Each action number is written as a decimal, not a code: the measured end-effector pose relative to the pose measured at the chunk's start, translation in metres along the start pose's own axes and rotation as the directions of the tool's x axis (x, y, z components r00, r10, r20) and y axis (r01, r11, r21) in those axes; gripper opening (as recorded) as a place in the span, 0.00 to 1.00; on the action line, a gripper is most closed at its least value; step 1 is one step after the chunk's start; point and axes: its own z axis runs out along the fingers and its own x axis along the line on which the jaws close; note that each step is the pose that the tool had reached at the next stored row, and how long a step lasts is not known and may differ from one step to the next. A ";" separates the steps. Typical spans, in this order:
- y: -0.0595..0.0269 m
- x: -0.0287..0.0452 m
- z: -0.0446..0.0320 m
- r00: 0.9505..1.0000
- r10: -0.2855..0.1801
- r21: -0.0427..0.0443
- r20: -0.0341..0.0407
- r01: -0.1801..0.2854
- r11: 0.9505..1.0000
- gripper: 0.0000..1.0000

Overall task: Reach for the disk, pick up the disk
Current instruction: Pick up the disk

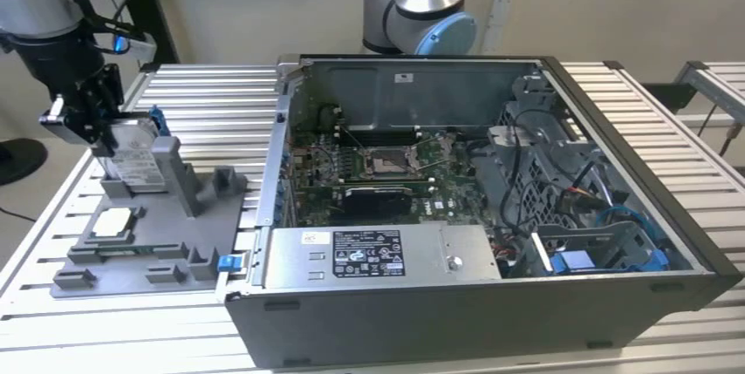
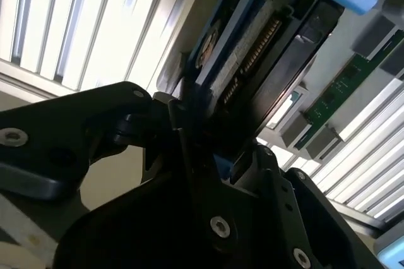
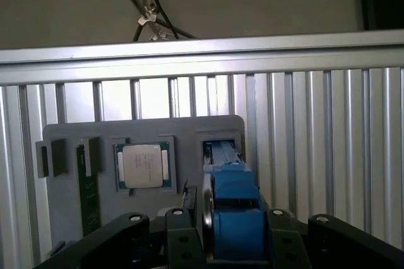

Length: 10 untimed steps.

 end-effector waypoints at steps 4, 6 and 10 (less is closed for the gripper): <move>0.0000 0.0000 0.0011 1.000 0.000 0.000 0.000 0.000 1.000 1.00; 0.0000 0.0000 0.0012 1.000 0.000 0.000 0.000 0.000 1.000 1.00; 0.0000 0.0000 0.0013 1.000 0.000 0.000 0.000 0.000 1.000 0.00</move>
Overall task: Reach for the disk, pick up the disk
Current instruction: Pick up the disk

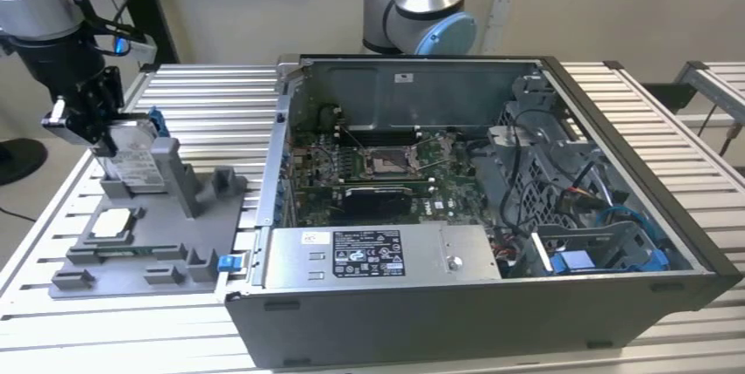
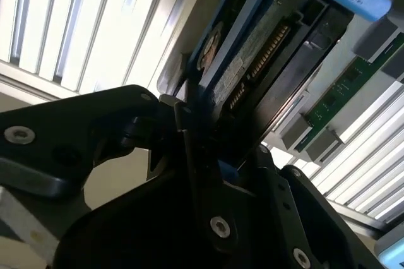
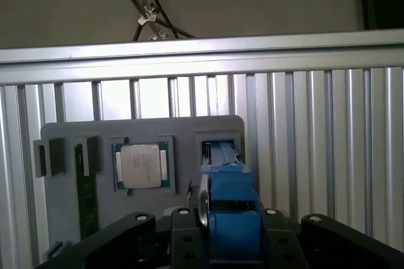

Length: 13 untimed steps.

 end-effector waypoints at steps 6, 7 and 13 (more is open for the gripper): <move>0.0000 0.0000 0.0000 1.000 0.000 0.000 0.001 0.000 1.000 0.00; 0.0000 0.0000 0.0000 1.000 0.000 0.000 0.001 0.000 1.000 0.00; 0.0000 0.0000 0.0000 1.000 0.000 0.000 0.001 0.000 1.000 0.00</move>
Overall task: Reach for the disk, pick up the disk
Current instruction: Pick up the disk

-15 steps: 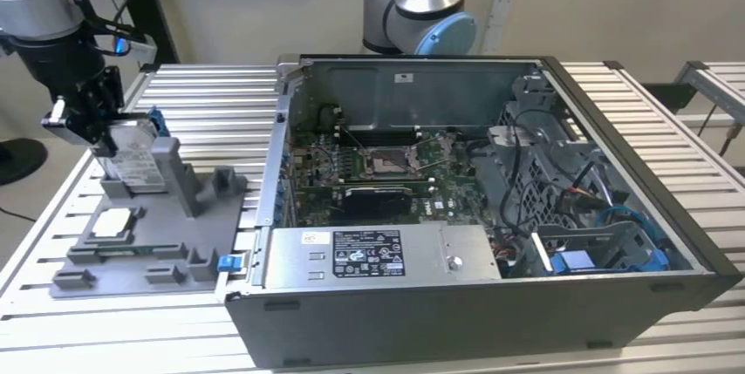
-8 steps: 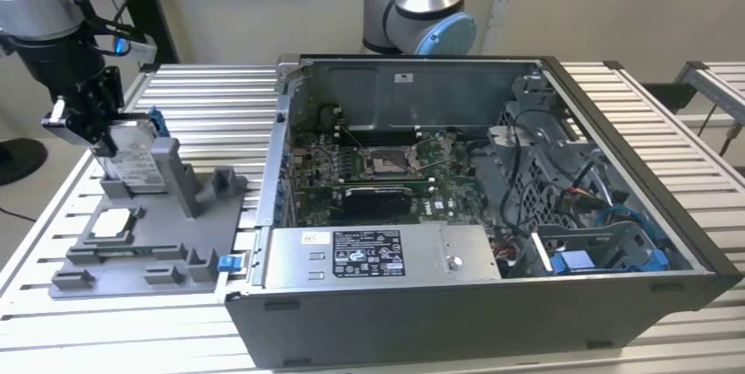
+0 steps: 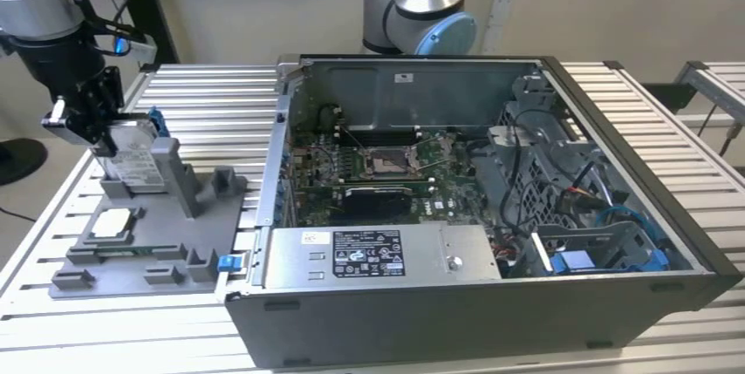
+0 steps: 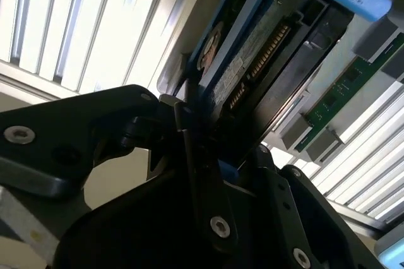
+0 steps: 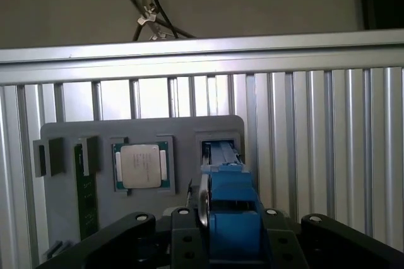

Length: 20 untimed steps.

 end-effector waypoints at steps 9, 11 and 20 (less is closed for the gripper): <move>0.0000 0.0000 0.0000 1.000 0.000 0.000 0.000 0.000 1.000 0.00; 0.0000 0.0000 0.0000 1.000 0.000 0.000 0.000 0.000 1.000 0.00; 0.0001 0.0000 -0.0020 1.000 0.000 0.000 0.000 0.000 1.000 0.00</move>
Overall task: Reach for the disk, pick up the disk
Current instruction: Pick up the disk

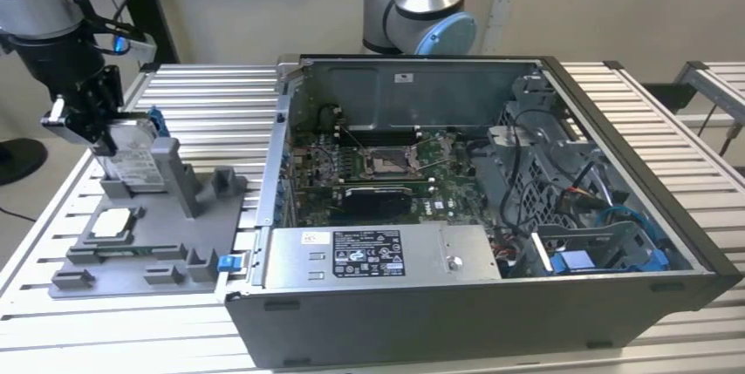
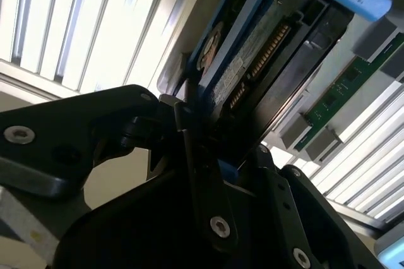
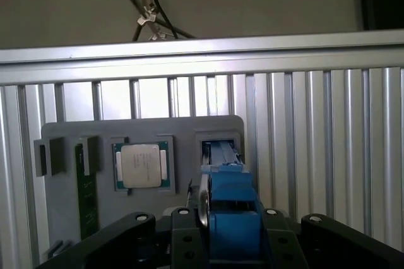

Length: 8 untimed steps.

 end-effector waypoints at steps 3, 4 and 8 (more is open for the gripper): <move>0.0000 0.0000 -0.0012 1.000 0.000 0.000 0.000 0.000 1.000 0.00; 0.0000 0.0000 -0.0017 1.000 0.000 0.000 0.000 0.000 1.000 0.00; 0.0002 0.0000 -0.0049 1.000 0.000 0.000 0.000 0.000 1.000 0.00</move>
